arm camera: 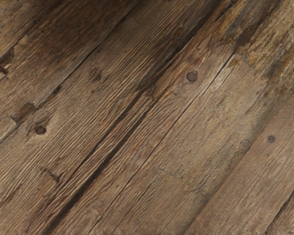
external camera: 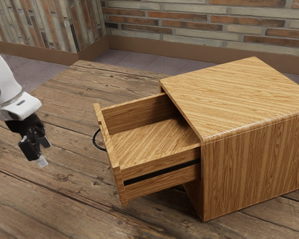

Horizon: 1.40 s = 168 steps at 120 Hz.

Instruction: Push the drawer handle with one arm to close the drawer

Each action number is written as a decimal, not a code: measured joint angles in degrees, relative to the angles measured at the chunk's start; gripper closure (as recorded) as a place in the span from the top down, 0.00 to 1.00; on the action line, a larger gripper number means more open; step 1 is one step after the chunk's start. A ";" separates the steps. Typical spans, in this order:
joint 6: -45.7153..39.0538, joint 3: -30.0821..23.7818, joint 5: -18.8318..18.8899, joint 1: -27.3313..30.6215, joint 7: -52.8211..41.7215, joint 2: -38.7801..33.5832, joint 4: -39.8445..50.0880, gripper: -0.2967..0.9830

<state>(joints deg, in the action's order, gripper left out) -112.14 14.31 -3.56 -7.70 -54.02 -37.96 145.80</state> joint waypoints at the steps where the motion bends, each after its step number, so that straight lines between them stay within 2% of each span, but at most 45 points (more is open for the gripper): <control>1: 0.17 0.04 -0.12 -0.02 -0.36 -0.27 0.32 0.75; 18: 1.30 -0.84 -2.09 -0.24 -5.76 0.69 0.91 0.75; 34: -2.07 -4.79 -3.83 0.54 -9.76 3.59 -0.43 0.75; 50: -6.51 -6.59 -1.33 1.02 -11.35 4.81 -0.68 0.75; 59: -8.04 -7.33 -2.40 1.61 -11.39 5.24 -1.41 0.75; 106: -11.74 -8.39 -5.58 1.54 0.65 8.26 -1.77 0.75; 146: -12.48 -12.88 -8.67 1.89 7.99 9.41 -3.68 0.75; 151: -12.49 -12.98 -8.98 1.90 8.67 9.50 -3.70 0.70; 168: -12.40 -13.45 -9.81 1.90 10.72 8.87 -3.71 0.42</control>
<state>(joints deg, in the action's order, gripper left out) -124.55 0.87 -13.37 -5.80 -43.30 -29.08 142.08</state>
